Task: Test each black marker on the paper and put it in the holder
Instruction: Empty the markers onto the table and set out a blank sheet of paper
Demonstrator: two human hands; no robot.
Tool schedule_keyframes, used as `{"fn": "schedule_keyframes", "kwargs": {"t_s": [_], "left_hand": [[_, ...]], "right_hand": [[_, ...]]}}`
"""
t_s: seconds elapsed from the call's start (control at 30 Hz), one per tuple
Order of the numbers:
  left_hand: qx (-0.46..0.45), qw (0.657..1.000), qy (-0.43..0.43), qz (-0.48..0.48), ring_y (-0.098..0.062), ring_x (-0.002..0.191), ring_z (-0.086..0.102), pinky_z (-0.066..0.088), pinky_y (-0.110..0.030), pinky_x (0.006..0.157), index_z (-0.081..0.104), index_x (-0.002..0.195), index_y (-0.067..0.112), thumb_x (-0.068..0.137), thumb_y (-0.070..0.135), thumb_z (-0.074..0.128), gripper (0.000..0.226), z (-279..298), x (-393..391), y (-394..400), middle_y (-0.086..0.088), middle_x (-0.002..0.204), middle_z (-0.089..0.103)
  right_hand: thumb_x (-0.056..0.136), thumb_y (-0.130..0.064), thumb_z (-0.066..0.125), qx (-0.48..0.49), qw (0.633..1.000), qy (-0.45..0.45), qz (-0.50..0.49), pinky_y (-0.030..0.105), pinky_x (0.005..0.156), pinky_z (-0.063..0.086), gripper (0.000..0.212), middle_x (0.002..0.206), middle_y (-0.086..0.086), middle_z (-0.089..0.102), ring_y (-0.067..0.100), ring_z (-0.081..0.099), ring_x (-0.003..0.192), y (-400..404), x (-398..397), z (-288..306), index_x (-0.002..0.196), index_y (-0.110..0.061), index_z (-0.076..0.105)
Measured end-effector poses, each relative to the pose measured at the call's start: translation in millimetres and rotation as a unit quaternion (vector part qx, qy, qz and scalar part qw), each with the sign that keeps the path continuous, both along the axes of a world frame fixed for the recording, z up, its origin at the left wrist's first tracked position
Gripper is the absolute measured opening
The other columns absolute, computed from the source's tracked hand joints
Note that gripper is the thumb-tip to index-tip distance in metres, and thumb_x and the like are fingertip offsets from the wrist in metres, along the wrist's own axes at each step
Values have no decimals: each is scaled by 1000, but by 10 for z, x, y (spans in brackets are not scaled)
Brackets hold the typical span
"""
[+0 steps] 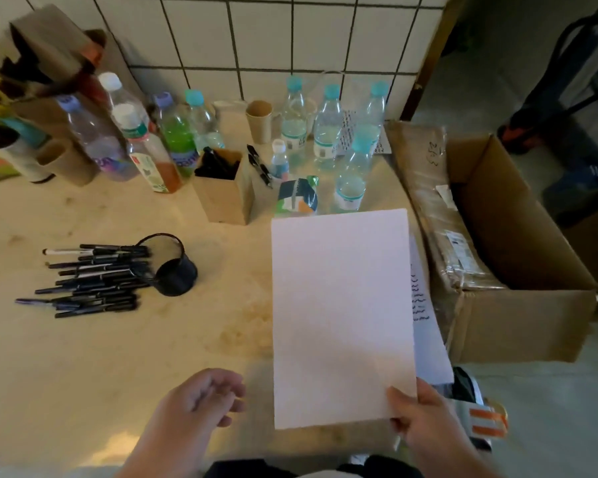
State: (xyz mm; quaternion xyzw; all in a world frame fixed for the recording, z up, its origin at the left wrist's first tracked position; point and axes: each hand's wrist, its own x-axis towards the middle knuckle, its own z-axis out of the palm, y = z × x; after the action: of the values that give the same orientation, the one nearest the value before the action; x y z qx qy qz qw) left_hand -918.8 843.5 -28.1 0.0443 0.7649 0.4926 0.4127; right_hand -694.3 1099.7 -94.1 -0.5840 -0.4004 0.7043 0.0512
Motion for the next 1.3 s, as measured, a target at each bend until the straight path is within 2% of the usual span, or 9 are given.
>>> {"fn": "schedule_keyframes", "kwargs": {"t_s": [0.07,0.2,0.33,0.57,0.8,0.9,1.03,1.2,1.3], "left_hand": [[-3,1000,-13,-9,-24,84,74,56,-40,73,77,87,22,96,-1,55,33,-24,-244,-223,-7,94,77],[-8,999,-18,-27,-22,84,74,56,-40,75,76,87,29,96,-1,55,37,-69,-667,-655,-5,95,77],[-12,1000,-12,-15,-24,83,74,54,-41,74,76,86,27,94,-4,55,38,-50,-912,-981,-6,94,77],[-13,1000,1,5,-24,84,74,55,-41,73,76,89,21,95,-3,56,32,-54,-1025,-1160,-5,95,78],[-28,998,33,35,-26,82,75,54,-41,71,72,95,9,93,-8,55,25,46,-871,-1206,-6,93,78],[-38,997,39,45,-27,82,74,55,-43,72,72,95,9,94,-9,54,25,72,-872,-1288,-7,92,78],[-51,996,55,56,-24,80,75,55,-43,72,73,95,10,93,-8,55,26,121,-903,-1470,-6,91,78],[-58,995,45,74,-24,80,75,55,-44,73,72,95,10,93,-8,55,25,115,-1218,-1743,-6,90,78],[-53,995,43,67,-24,79,74,55,-43,71,71,96,9,93,-9,55,24,70,-1534,-1919,-7,90,78]], "right_hand": [[98,3,62,2,1000,13,-20,42,66,48,19,89,17,70,38,60,81,-270,-234,-1,105,-12,71],[93,14,58,19,996,50,-75,28,48,51,27,64,8,75,32,60,69,-738,-707,37,95,-9,71],[93,14,59,10,995,58,-83,24,39,49,25,65,6,76,23,68,52,-1010,-977,43,95,-8,70],[90,12,64,6,997,63,-43,30,47,52,22,78,15,78,28,70,59,-1102,-1092,45,97,-4,76],[89,11,67,34,996,75,26,30,43,41,12,67,17,68,21,55,49,-1146,-1192,108,88,3,76],[91,9,66,37,993,89,65,31,50,43,17,72,15,71,21,59,59,-1206,-1294,117,83,-1,78],[92,10,63,41,988,101,113,30,50,48,16,76,13,74,22,63,65,-1346,-1430,152,96,-1,75],[93,6,66,45,983,86,155,35,63,51,21,96,14,81,33,71,89,-1541,-1738,120,104,-10,76],[90,6,67,50,984,83,150,35,62,55,26,97,11,81,29,75,87,-1757,-2029,89,104,-13,77]]}}
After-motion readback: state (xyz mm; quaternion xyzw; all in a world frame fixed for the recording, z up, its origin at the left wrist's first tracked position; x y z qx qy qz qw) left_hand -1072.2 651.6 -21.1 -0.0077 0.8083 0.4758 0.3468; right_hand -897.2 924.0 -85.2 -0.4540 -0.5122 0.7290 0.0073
